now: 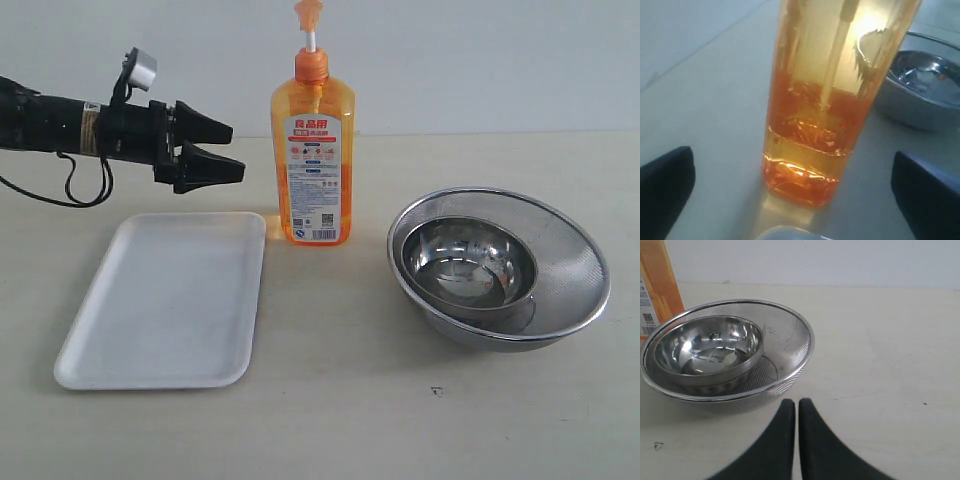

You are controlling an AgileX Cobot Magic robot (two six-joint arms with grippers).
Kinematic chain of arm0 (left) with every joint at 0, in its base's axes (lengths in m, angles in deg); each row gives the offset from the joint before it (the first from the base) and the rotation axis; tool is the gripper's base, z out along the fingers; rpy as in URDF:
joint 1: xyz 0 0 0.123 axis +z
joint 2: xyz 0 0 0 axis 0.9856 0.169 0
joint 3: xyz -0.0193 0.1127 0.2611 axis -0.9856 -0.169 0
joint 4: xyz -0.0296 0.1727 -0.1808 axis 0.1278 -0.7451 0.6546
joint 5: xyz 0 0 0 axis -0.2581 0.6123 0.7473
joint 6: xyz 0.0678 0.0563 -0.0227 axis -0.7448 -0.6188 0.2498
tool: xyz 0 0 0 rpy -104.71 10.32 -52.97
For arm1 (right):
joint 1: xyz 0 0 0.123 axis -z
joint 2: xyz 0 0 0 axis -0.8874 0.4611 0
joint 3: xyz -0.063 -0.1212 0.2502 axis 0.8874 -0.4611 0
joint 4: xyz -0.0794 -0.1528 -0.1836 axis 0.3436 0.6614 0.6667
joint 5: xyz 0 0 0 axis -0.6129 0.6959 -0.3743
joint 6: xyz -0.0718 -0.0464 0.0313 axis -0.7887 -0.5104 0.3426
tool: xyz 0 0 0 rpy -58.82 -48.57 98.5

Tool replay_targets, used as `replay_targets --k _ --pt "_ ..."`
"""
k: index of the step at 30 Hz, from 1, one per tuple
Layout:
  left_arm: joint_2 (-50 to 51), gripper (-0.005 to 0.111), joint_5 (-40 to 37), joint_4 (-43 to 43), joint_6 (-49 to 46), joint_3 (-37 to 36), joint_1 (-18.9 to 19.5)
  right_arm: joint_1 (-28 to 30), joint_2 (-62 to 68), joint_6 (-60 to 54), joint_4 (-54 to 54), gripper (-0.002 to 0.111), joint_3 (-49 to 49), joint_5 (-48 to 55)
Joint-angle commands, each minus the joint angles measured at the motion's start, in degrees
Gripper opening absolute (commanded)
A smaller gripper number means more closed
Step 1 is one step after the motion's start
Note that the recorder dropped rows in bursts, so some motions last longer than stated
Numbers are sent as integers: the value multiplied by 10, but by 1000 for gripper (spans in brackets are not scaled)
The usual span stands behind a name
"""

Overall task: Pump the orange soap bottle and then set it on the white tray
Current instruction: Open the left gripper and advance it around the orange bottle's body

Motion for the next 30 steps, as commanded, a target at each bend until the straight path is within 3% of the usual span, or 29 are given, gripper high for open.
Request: replay_targets --k 1,17,25,30 --pt "-1 110 3 -2 -82 2 -25 2 -4 -4 0 0 0 -3" --pt "-1 110 2 41 -116 8 -53 2 -4 -4 0 0 0 -11" --pt "2 110 -69 51 -116 26 -74 2 -4 -4 0 0 0 -11" --pt "17 110 -44 61 -115 39 -76 2 -4 -4 0 0 0 -11"
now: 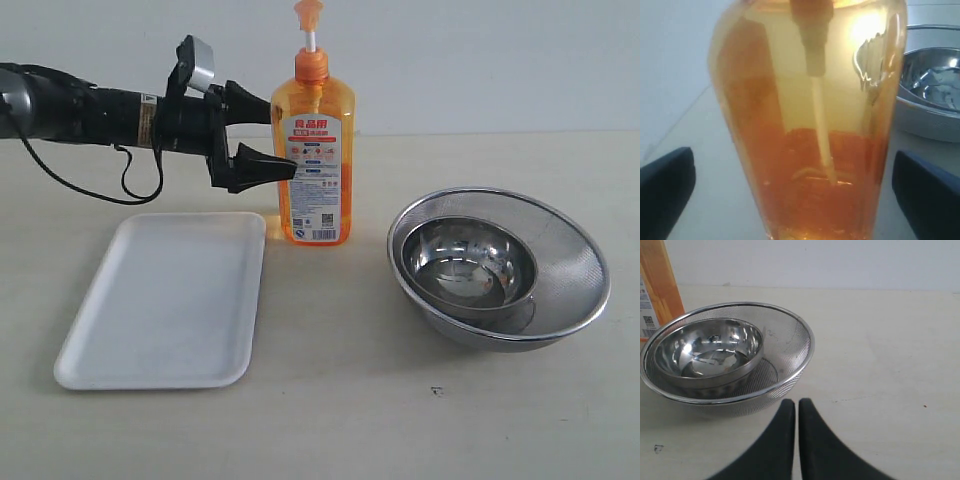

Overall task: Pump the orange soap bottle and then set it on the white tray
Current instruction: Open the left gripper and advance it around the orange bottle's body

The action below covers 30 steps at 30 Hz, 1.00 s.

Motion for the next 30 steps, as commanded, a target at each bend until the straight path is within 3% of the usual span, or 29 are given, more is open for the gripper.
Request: replay_targets --k 1,11,19,30 --pt "12 110 16 17 0 16 -6 2 -4 -4 0 0 0 -8" --pt "53 110 42 35 11 72 -31 2 -4 -4 0 0 0 -8" --pt "79 110 60 84 20 97 -36 2 -4 -5 0 0 0 -8" --pt "114 110 60 85 50 139 -37 2 -4 -4 0 0 0 -8"
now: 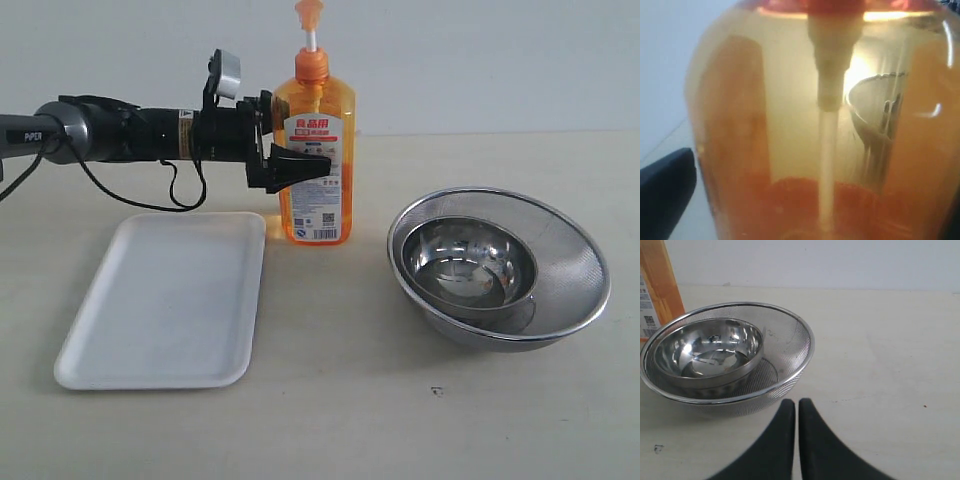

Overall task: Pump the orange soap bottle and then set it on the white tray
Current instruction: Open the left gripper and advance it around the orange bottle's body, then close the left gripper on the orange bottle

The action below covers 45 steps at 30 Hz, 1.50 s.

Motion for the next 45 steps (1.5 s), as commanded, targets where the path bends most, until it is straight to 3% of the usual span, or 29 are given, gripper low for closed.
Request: replay_targets --k 1,6,45 --pt "9 110 -1 8 21 24 -9 2 -4 -4 0 0 0 -6" --pt "9 110 -1 -4 24 40 -30 2 -4 -4 0 0 0 -6" --pt "9 110 -1 1 35 40 -30 2 -4 -4 0 0 0 -5"
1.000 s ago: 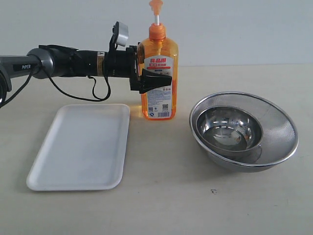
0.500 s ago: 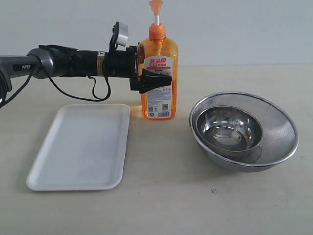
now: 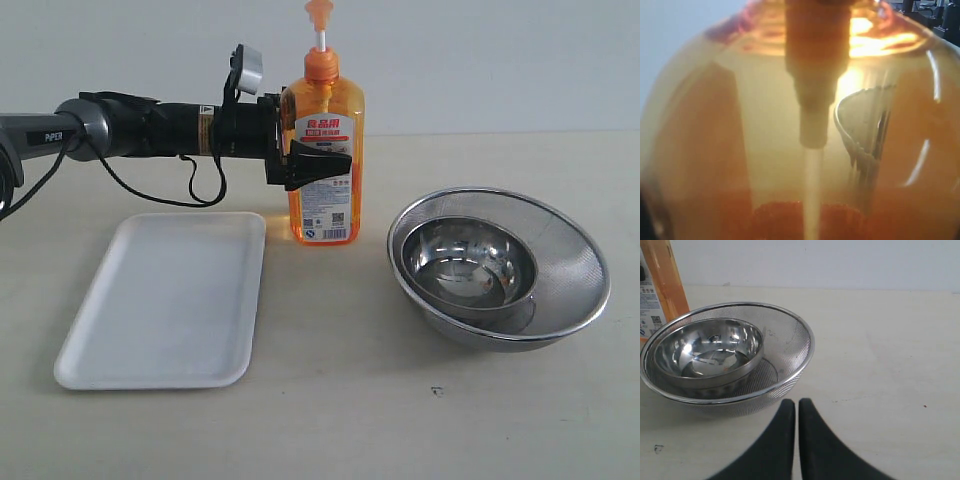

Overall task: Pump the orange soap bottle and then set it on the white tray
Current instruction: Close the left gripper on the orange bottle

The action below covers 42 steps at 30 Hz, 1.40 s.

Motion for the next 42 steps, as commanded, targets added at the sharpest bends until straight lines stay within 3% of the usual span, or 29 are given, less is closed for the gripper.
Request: replay_targets --k 1,13,18,22,36,38,42 --pt "-2 110 0 6 5 5 -4 2 -4 -4 0 0 0 -5" --pt "-2 106 0 6 5 5 -4 2 -4 -4 0 0 0 -5" --pt "-2 75 0 6 5 5 -4 2 -4 -4 0 0 0 -5" --pt "-2 59 0 6 5 5 -4 2 -4 -4 0 0 0 -5" --pt "-2 54 0 5 5 5 -4 2 -4 -4 0 0 0 -5" --pt "-2 46 0 1 6 5 -4 2 -4 -4 0 0 0 -5" --pt "-2 16 0 -1 15 5 -4 2 -4 -4 0 0 0 -5"
